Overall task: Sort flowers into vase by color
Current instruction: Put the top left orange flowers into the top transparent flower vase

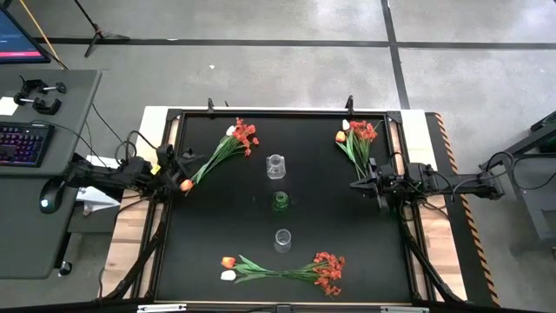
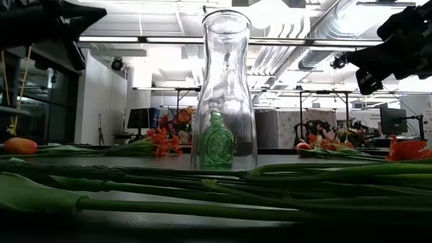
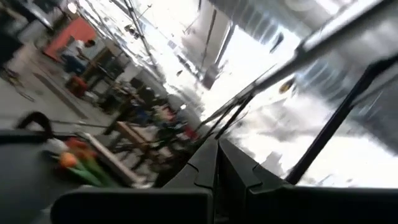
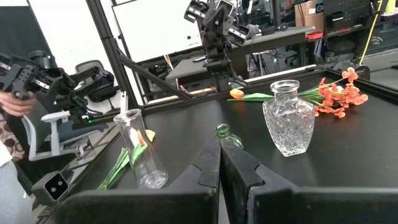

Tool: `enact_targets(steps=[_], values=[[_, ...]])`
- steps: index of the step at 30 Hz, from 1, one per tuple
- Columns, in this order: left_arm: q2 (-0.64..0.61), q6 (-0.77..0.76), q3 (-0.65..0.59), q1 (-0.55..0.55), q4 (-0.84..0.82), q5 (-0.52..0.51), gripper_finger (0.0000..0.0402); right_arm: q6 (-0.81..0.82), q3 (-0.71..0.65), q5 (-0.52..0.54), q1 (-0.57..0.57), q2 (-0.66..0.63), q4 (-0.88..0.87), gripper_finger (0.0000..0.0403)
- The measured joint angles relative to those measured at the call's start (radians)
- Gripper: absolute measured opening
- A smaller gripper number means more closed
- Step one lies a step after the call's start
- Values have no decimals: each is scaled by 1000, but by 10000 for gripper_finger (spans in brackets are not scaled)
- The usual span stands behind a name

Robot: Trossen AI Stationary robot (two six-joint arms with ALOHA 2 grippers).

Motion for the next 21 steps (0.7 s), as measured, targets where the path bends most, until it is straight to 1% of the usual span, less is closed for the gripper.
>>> enact_targets(steps=[2,4,6,8,10,13,16,18,19,21], values=[[0,-49,0,0,13,-4,0,0,0,0,0,0,0,0],[2,-43,2,1,32,-47,0,0,0,0,0,0,0,0],[28,-49,31,2,-10,-66,0,0,0,0,0,0,0,0],[77,-69,92,9,-154,-61,6,0,0,0,0,0,0,0],[159,-95,188,28,-351,-58,20,0,0,0,0,0,0,0],[312,-99,353,86,-681,-49,54,0,0,0,0,0,0,0],[480,-89,513,179,-999,-6,98,0,0,0,0,0,0,0],[593,-66,582,251,-1138,56,127,0,0,0,0,0,0,0],[648,-50,605,286,-1174,98,141,0,0,0,0,0,0,0],[760,-9,633,354,-1189,196,167,0,0,0,0,0,0,0]])
